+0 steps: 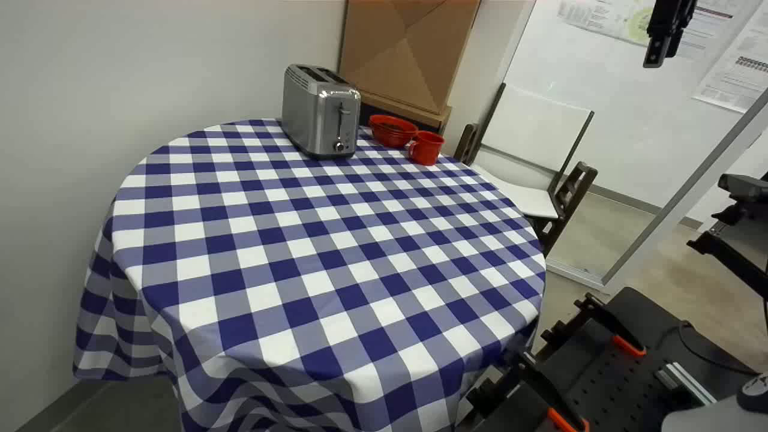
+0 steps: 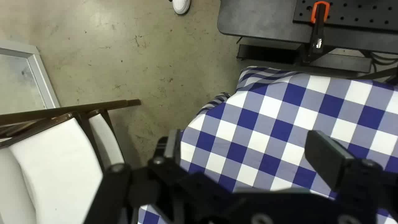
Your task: Push the switch of the toaster down
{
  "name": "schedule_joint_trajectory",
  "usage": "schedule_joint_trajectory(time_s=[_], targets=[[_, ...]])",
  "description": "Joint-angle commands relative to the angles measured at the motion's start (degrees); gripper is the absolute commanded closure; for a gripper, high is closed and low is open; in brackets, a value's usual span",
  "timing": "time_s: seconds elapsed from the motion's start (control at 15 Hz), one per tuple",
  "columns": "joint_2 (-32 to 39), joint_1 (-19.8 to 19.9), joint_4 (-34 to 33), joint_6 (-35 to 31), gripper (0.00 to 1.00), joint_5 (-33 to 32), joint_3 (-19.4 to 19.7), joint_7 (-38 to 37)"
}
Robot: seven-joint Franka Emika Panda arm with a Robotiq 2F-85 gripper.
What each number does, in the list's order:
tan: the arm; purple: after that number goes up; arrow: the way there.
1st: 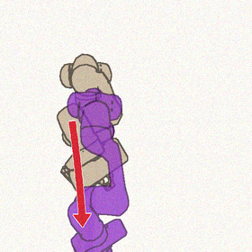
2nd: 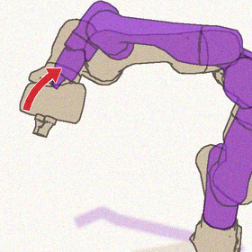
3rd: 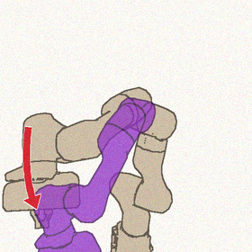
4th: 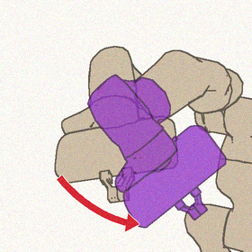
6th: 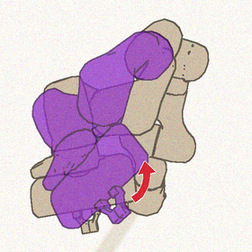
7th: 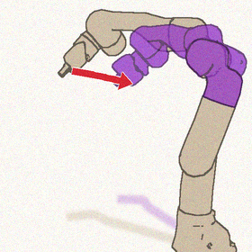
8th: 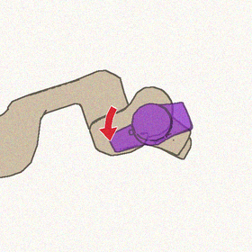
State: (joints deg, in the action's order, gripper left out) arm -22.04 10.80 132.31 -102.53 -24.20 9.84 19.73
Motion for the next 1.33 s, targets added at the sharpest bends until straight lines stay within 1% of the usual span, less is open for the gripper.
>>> schedule_joint_trajectory(time_s=[0.0, 0.27, 0.33, 0.6, 0.67, 0.73, 0.8, 0.87, 1.2, 1.27], targets=[[-0.03, -0.81, -0.10, 0.20, 0.00, -0.22, 0.68, -0.21], [0.22, -0.70, -0.23, -2.09, 0.00, -1.16, 0.51, -1.34], [1.69, -1.00, -1.13, -0.56, 0.00, -1.88, -0.18, -0.85], [5.23, -2.33, -2.58, -3.64, 0.00, -3.38, -1.49, -2.18], [6.50, -2.83, -3.66, -4.50, 0.00, -3.28, -1.78, -1.78], [8.32, -3.62, -5.64, -5.34, 0.00, -1.63, -1.66, 0.11], [9.54, -4.06, -6.91, -6.34, 0.00, -0.57, -1.70, 0.36], [11.21, -4.49, -8.79, -8.18, 0.00, 0.15, -2.00, -0.87], [18.20, -5.71, -16.00, -15.80, 0.00, 3.01, -3.10, -2.46], [19.68, -5.82, -16.99, -18.33, 0.00, 3.12, -3.44, -3.34]])
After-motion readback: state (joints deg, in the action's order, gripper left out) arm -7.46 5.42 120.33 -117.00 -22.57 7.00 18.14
